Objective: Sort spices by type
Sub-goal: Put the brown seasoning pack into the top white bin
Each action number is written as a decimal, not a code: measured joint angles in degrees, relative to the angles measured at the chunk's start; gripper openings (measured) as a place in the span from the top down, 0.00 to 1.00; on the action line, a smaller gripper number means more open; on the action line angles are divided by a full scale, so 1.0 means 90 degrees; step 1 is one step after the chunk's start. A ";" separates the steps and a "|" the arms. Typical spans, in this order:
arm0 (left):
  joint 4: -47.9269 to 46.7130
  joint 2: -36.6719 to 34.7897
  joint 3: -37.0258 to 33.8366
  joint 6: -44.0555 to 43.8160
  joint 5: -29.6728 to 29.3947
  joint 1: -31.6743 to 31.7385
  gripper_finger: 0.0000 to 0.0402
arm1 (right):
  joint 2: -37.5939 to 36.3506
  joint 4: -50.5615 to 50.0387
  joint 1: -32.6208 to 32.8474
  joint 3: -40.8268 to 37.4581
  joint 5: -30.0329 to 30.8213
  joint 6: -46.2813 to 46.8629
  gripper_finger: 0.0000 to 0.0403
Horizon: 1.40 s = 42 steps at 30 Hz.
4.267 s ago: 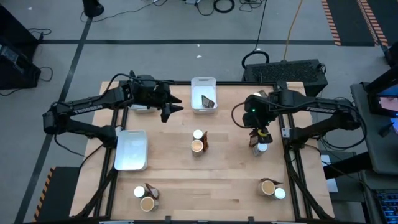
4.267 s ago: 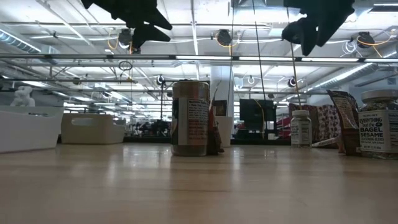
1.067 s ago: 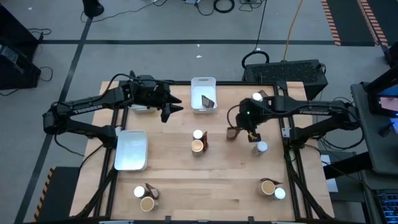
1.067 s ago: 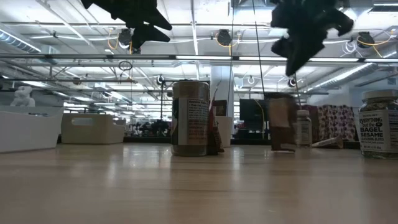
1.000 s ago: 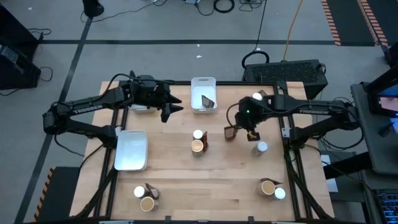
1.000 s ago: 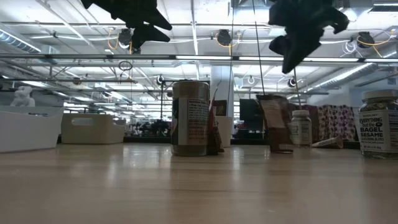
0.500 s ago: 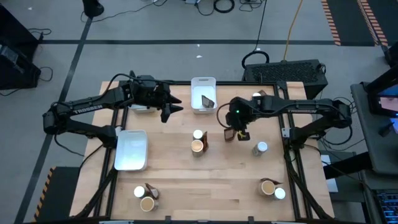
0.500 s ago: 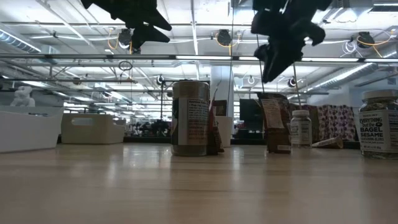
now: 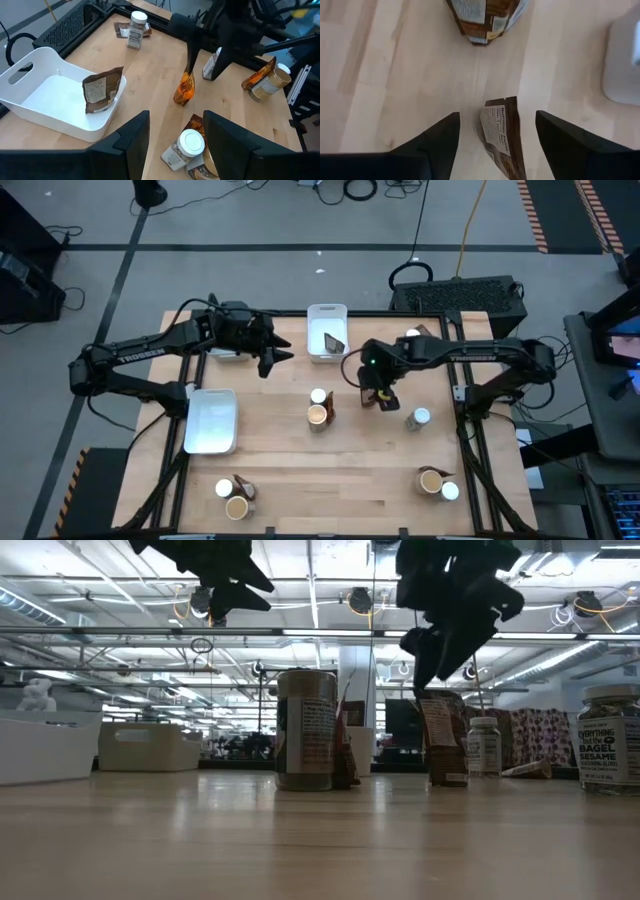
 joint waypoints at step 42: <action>-0.0165 0.0000 0.0000 -0.0168 0.0000 -0.0206 0.53 | 0.1644 0.0203 -0.0221 -0.0001 -0.0208 -0.0130 0.93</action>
